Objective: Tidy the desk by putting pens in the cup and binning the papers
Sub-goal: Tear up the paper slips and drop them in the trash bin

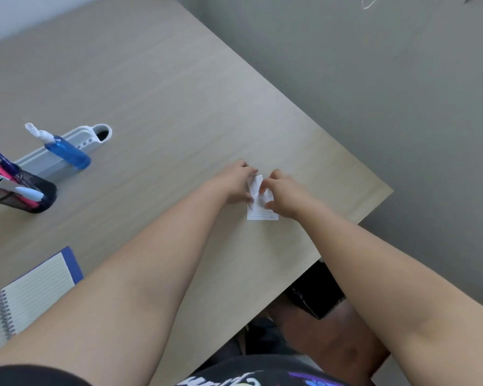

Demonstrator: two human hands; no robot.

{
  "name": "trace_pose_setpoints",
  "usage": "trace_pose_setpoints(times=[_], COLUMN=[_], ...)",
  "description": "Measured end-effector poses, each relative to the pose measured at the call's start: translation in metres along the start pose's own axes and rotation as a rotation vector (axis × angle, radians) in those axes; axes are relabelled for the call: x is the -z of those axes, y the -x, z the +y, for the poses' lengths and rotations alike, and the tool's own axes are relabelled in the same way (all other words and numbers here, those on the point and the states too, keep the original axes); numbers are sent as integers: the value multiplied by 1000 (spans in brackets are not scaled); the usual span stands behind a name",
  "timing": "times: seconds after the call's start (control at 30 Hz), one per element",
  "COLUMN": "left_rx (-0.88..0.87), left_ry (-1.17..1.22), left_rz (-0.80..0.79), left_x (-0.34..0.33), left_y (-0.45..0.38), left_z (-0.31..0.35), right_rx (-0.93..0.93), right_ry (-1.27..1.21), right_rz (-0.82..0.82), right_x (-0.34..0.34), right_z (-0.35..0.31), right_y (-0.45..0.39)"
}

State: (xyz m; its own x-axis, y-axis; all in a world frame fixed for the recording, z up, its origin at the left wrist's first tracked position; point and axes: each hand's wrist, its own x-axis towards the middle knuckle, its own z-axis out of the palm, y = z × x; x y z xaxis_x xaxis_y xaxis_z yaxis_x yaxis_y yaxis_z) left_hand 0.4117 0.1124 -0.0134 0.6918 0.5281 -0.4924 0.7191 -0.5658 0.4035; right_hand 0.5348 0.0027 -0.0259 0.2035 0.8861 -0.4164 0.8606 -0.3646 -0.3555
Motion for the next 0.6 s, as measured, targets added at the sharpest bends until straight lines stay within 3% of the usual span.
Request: trace_pose_setpoints(times=[0.2,0.37,0.6], left_rx=[-4,21,6], left_ry=[-104,-107,-70], left_rz=[-99,-58,-1], left_x=[0,-8,-12], left_y=[-8,-4,5], left_z=[13,9,5], right_rx=[-47,-94,-267], right_ry=[-90,-205,-709], right_rz=[-41,-23,100], right_x=[1,4,1], right_z=[1,10,39], right_y=[-4,2,39])
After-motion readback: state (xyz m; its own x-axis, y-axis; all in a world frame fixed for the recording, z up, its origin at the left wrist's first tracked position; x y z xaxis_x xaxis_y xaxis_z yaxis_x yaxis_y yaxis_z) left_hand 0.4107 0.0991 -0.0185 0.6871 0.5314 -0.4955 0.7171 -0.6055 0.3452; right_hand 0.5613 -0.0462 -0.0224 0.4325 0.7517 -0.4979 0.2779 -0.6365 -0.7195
